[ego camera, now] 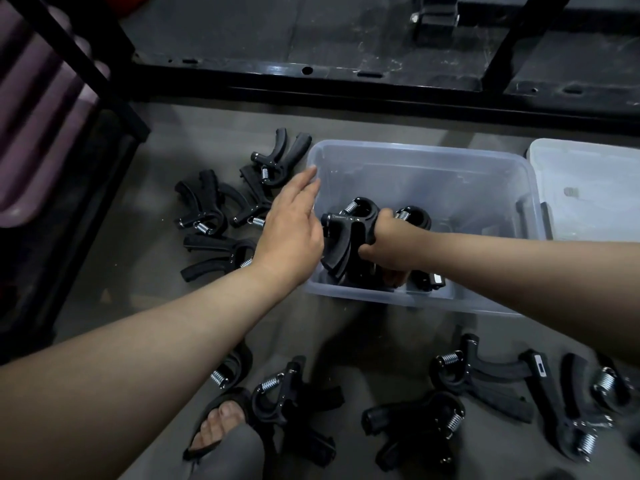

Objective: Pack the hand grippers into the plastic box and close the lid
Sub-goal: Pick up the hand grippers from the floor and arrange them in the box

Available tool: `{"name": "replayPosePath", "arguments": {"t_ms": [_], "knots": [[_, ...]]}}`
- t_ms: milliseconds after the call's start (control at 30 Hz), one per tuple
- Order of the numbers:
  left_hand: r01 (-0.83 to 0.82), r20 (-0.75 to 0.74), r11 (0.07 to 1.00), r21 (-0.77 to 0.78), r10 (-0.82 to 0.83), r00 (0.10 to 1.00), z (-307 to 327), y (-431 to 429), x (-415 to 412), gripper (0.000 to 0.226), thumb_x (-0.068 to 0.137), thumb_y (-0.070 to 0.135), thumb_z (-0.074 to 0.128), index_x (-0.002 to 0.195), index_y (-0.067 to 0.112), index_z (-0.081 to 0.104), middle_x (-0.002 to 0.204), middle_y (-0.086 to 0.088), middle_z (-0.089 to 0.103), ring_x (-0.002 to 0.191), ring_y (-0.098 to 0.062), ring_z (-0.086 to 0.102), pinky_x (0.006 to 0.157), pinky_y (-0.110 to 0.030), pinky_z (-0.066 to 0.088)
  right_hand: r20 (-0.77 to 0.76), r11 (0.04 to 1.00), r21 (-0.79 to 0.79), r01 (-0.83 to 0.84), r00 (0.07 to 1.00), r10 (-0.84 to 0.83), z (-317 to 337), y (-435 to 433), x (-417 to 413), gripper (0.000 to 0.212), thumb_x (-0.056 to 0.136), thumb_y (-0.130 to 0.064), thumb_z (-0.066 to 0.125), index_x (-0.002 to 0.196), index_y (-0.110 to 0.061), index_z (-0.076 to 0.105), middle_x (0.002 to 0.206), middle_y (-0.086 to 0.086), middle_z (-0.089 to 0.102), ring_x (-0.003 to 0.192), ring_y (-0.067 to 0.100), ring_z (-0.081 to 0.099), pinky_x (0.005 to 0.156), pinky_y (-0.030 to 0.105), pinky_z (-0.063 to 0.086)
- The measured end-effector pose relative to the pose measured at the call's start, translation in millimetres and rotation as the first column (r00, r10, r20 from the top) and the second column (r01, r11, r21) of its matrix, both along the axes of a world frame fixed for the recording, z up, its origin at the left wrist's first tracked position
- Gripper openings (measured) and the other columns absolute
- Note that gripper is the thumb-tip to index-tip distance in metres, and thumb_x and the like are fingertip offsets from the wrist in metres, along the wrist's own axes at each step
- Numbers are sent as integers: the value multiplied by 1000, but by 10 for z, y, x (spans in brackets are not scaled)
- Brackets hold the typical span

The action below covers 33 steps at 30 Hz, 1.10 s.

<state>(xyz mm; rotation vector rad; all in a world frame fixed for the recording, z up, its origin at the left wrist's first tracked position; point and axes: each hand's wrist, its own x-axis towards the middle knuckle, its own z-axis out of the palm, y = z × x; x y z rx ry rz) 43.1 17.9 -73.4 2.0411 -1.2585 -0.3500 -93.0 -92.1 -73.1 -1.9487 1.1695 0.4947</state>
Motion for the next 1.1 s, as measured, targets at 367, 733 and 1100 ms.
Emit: {"name": "replayPosePath", "arguments": {"t_ms": [367, 733, 1100], "knots": [[6, -9, 1000, 28, -6, 1000, 32, 14, 1, 52, 91, 2, 43, 142, 11, 45, 154, 8, 32, 141, -6, 27, 116, -17, 15, 54, 958, -235, -163, 982, 181, -180, -18, -193, 42, 97, -45, 47, 113, -6, 43, 110, 19, 62, 99, 35, 61, 80, 38, 45], [161, 9, 985, 55, -161, 987, -29, 336, 75, 54, 95, 10, 40, 148, 10, 35, 159, -1, 22, 147, -11, 17, 119, -26, 13, -40, 548, -557, -625, 678, 734, 268, 496, -507, 64, 95, -62, 9, 124, -25, 53, 113, 0, 57, 100, 24, 60, 82, 41, 49], [105, 23, 984, 144, -109, 994, 55, 541, 462, 53, 97, 10, 37, 149, 6, 30, 160, -8, 17, 148, -15, 13, 117, -17, 6, 46, 406, -711, -574, 538, 841, 135, 575, -26, 65, 95, -57, 9, 118, -16, 54, 109, 9, 63, 99, 32, 60, 82, 41, 49]]}}
